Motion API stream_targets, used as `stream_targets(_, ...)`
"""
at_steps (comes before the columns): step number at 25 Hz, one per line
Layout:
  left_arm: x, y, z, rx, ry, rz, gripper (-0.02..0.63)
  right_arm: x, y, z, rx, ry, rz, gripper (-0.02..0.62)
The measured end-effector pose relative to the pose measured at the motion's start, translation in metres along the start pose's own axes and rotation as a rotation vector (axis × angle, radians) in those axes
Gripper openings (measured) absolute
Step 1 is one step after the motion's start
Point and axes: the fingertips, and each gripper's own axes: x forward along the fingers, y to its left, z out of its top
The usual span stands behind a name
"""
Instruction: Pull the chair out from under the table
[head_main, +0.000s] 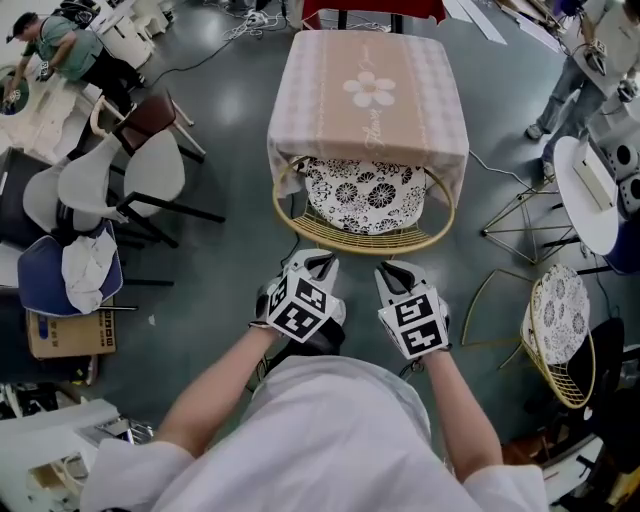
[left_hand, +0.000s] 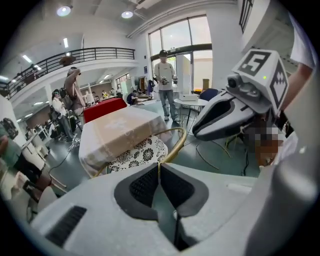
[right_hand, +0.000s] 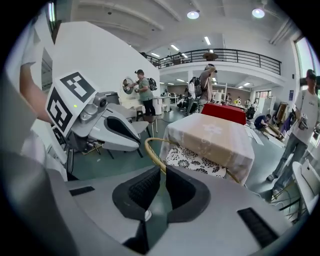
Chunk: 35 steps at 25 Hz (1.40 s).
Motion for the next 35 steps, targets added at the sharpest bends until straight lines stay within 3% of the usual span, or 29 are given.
stream_targets(16, 0.035, 0.010, -0.022, 0.412, 0.105, -0.121, 0.080, 0.036, -0.008, -0.023, -0.528, 0.196, 0.024, 0.006)
stream_targets(21, 0.043, 0.011, -0.029, 0.550, 0.138, -0.176, 0.103, 0.045, -0.011, -0.030, -0.600, 0.238, 0.045, 0.067)
stream_targets(35, 0.072, 0.016, -0.045, 0.776, 0.231, -0.271, 0.144, 0.079, -0.028, -0.053, -0.879, 0.363, 0.090, 0.094)
